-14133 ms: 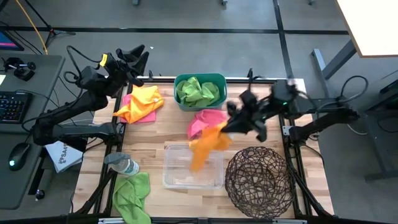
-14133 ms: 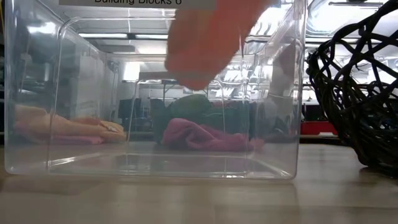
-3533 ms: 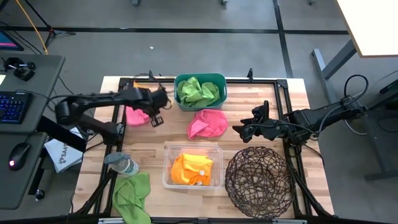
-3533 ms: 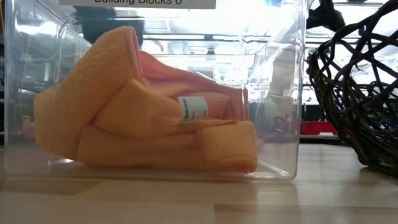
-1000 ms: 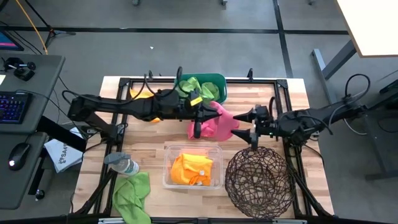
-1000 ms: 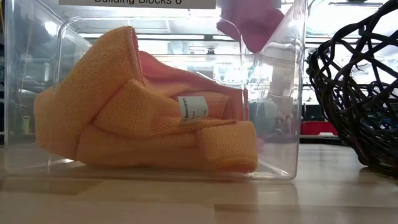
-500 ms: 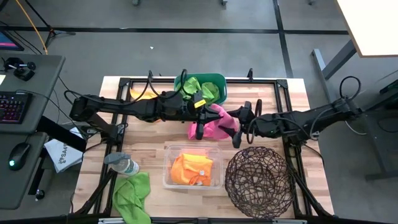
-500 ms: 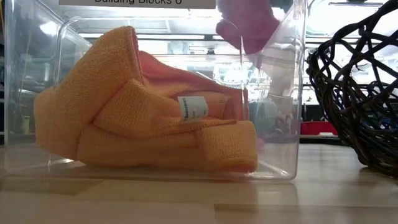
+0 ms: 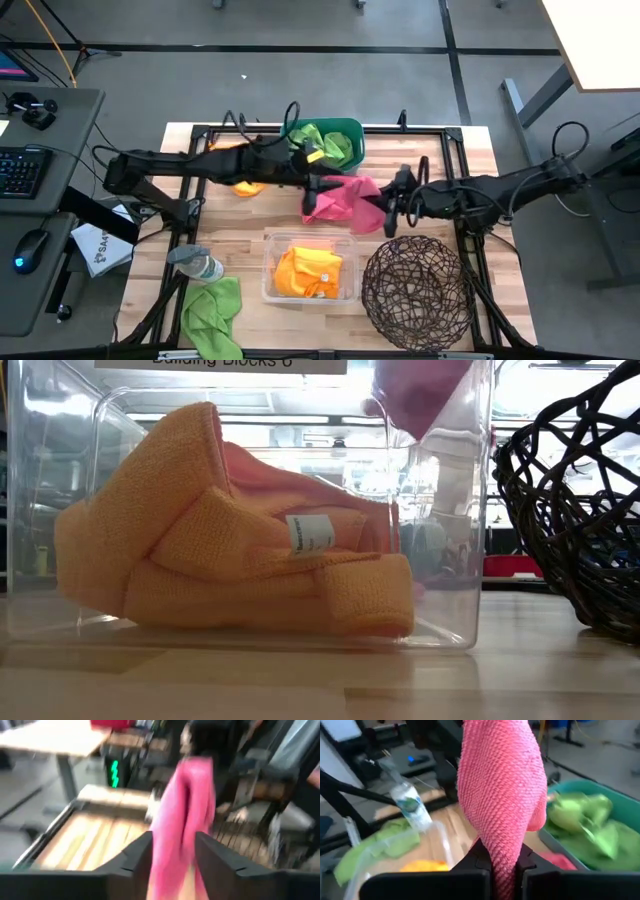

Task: Sort microfiber towel by color & place in baskets
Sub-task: Put the pink microfiber cloth into the basket

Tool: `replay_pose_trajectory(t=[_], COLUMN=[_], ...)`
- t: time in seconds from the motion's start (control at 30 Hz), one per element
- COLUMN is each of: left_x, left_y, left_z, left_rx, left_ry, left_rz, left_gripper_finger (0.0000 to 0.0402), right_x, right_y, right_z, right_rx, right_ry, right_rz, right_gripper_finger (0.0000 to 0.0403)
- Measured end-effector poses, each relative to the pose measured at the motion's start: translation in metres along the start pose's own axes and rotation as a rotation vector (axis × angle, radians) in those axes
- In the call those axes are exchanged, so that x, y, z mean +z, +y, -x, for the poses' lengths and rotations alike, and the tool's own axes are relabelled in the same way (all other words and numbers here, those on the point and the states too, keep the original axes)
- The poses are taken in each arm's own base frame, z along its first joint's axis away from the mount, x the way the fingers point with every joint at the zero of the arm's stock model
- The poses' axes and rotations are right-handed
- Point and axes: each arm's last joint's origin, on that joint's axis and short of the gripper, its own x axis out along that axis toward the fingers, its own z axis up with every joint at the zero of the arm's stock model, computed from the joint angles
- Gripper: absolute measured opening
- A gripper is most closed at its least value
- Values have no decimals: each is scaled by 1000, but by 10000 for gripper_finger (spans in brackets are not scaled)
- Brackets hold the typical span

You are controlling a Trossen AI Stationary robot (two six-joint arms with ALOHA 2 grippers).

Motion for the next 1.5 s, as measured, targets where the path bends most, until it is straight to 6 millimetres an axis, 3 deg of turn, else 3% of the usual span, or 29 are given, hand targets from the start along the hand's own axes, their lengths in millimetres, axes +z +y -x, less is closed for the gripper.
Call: replay_pose_trajectory(t=[0.13,0.23,0.37,0.47,0.6,0.73,0.87,1.1,1.33,1.5], left_x=[-11,-23,-41,-56,-74,-78,-76,-72,-72,-72], left_y=[16,22,21,20,18,15,15,15,14,14], left_z=[33,53,71,80,86,90,91,91,92,92], left_rx=[65,95,94,100,66,60,68,63,55,52], left_ry=[231,300,190,51,-68,-90,-115,-153,-149,-149], left_rz=[10,51,126,216,314,332,313,277,276,276], left_gripper_finger=[179,197,201,202,202,202,202,202,202,202], right_x=[-4,-8,-21,-42,-79,-108,-133,-153,-152,-152], right_y=[-19,-25,-15,2,32,63,82,76,73,71], right_z=[26,47,65,71,74,80,83,75,69,66], right_rx=[-62,-35,87,176,310,463,433,217,225,249], right_ry=[96,167,267,346,415,458,576,712,902,999], right_rz=[-45,-121,-205,-270,-398,-561,-595,-614,-657,-644], right_gripper_finger=[5,5,4,3,2,1,1,12,30,83])
